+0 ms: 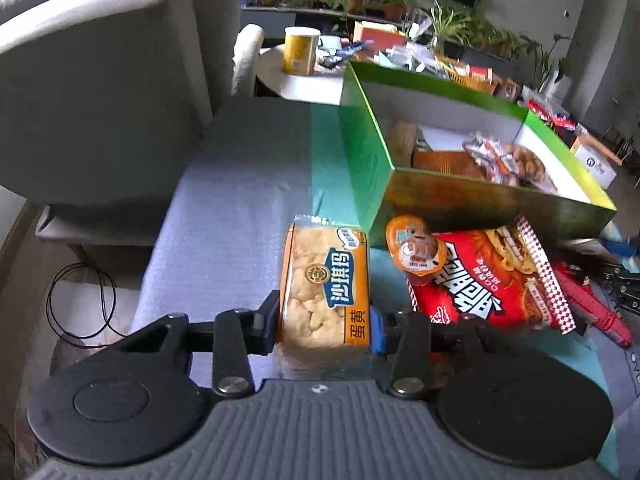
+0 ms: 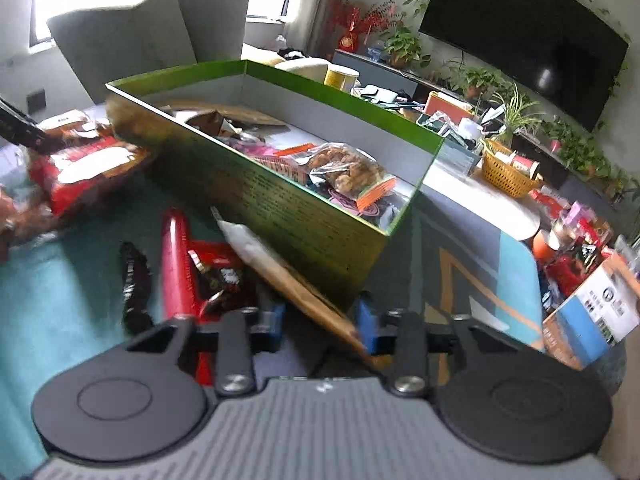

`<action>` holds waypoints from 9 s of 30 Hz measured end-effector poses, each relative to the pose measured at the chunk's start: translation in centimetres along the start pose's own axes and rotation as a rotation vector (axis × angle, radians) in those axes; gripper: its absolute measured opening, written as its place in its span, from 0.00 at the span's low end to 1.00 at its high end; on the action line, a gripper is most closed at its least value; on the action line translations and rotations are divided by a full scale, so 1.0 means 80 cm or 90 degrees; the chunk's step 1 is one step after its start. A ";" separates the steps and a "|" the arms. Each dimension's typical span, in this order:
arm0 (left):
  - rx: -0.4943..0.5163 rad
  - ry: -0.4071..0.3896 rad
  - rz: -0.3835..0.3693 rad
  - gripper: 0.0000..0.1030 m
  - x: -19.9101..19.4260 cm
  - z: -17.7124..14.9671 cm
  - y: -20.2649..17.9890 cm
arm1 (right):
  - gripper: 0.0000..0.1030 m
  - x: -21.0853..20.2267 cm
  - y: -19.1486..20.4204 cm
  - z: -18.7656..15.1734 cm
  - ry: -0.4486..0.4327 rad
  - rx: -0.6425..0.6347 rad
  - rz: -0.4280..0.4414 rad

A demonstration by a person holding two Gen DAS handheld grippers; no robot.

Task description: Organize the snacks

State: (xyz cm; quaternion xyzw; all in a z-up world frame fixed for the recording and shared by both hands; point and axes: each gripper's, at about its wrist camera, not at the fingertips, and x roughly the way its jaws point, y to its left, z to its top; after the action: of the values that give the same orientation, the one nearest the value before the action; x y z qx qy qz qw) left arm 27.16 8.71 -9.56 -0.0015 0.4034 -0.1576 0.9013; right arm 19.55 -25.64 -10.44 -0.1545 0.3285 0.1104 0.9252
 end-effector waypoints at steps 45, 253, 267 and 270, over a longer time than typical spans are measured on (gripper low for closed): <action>0.157 -0.118 0.002 0.63 -0.005 0.126 -0.170 | 0.42 -0.033 -0.031 0.110 -0.122 0.190 0.035; 0.251 -0.019 -0.120 0.68 -0.050 0.050 -0.132 | 0.24 0.003 -0.067 0.091 -0.096 0.507 0.127; 0.516 0.164 -0.207 0.59 0.036 0.011 -0.143 | 0.38 -0.054 -0.084 0.070 -0.138 0.513 0.090; 0.469 0.151 -0.223 0.54 0.032 0.007 -0.130 | 0.40 -0.071 -0.091 0.069 -0.166 0.521 0.082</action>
State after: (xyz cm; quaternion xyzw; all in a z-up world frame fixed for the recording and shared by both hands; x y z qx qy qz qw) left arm 26.26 -1.99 -9.68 0.2705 0.4144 -0.4412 0.7486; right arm 20.62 -30.97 -1.14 0.2616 0.2343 0.0473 0.9351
